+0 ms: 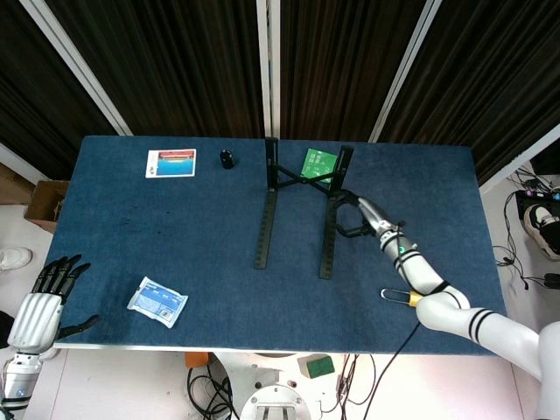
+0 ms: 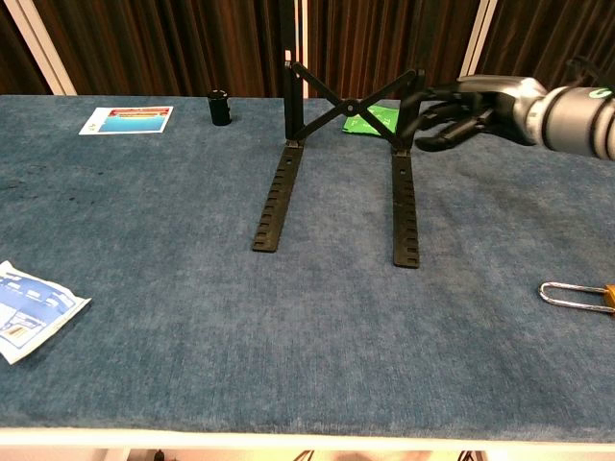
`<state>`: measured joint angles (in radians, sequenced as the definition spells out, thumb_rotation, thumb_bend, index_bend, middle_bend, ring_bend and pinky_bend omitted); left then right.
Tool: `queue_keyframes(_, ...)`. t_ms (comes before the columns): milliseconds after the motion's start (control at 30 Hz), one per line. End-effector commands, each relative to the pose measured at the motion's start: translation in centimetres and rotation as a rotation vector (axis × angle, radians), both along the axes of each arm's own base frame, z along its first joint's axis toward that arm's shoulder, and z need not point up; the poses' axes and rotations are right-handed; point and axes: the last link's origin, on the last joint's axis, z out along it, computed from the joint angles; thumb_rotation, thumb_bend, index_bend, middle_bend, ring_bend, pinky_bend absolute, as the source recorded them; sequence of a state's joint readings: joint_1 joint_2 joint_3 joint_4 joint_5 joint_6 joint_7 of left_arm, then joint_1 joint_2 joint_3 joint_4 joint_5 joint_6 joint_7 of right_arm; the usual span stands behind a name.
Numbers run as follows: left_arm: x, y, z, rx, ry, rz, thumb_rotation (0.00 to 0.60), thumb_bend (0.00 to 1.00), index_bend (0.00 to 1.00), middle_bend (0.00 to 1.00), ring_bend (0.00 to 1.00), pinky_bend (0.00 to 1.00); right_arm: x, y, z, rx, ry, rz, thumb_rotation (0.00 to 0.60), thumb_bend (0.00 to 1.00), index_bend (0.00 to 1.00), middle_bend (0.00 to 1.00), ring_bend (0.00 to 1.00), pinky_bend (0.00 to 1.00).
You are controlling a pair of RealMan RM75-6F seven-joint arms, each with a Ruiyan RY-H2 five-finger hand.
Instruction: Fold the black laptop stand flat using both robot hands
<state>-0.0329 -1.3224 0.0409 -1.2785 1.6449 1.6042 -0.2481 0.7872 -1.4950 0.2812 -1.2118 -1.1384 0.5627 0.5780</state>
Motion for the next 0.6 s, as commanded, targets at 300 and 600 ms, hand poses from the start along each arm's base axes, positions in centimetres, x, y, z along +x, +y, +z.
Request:
queue_keyframes(300,0.4,-0.1,0.1,0.004,0.007,-0.012,0.600,0.11,0.16,0.07,0.01,0.09,-0.1,-2.7,5.2,-0.221,0.019,-0.079,0.600,0.00,0.00,0.04,0.00,0.00)
queue_keyframes(600,0.3,-0.9,0.5,0.019,0.013,0.014,0.600,0.11,0.16,0.07,0.01,0.09,6.0,-5.1,3.1,-0.228,-0.081,0.012,0.600,0.00,0.00,0.04,0.00,0.00)
